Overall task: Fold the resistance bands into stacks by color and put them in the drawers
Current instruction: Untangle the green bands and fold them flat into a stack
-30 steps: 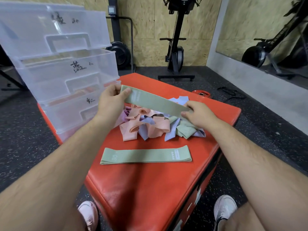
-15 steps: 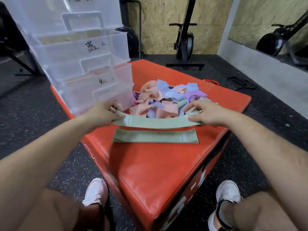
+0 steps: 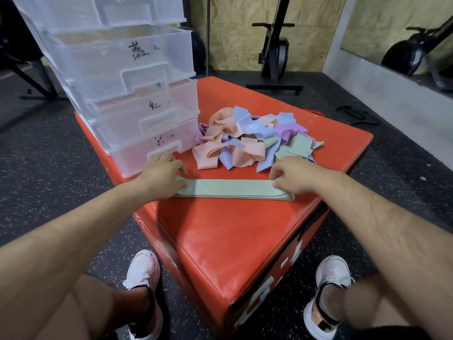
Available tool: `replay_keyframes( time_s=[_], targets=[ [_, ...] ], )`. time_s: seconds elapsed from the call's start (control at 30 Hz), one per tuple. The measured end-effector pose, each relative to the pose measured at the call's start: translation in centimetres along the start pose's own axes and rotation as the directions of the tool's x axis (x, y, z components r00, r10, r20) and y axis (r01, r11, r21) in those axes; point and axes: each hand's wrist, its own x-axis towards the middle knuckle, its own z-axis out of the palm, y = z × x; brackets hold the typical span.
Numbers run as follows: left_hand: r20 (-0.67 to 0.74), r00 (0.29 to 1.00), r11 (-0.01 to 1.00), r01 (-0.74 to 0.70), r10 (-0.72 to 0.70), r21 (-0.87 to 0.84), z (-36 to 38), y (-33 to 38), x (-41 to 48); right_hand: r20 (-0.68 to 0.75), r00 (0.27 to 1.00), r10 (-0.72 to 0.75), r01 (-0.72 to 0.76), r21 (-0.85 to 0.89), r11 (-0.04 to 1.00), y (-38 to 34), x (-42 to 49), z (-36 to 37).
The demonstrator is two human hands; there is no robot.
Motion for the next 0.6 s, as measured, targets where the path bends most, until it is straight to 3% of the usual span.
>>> replay_keyframes(
  time_s=[0.1, 0.27, 0.37, 0.6],
  targets=[
    [0.026, 0.997, 0.997, -0.077, 0.076, 0.025, 0.1, 1.3, 0.1, 0.001, 1.0, -0.019, 0.019, -0.071, 0.997, -0.2, -0.4, -0.4],
    [0.202, 0.949, 0.97, -0.234, 0.242, -0.062, 0.9, 3.6, 0.1, 0.125, 0.992, -0.034, 0.036, -0.015, 0.999, -0.9, -0.8, -0.4],
    [0.261, 0.93, 0.966, -0.242, 0.258, -0.092, 1.6, 4.6, 0.3, 0.122, 0.992, -0.04, 0.045, -0.035, 0.998, -0.6, -0.5, 0.0],
    [0.24, 0.927, 0.954, -0.254, 0.287, -0.159, 1.8, 5.7, 1.3, 0.097, 0.994, -0.053, 0.059, -0.058, 0.997, -0.7, -0.7, -0.1]
  ],
)
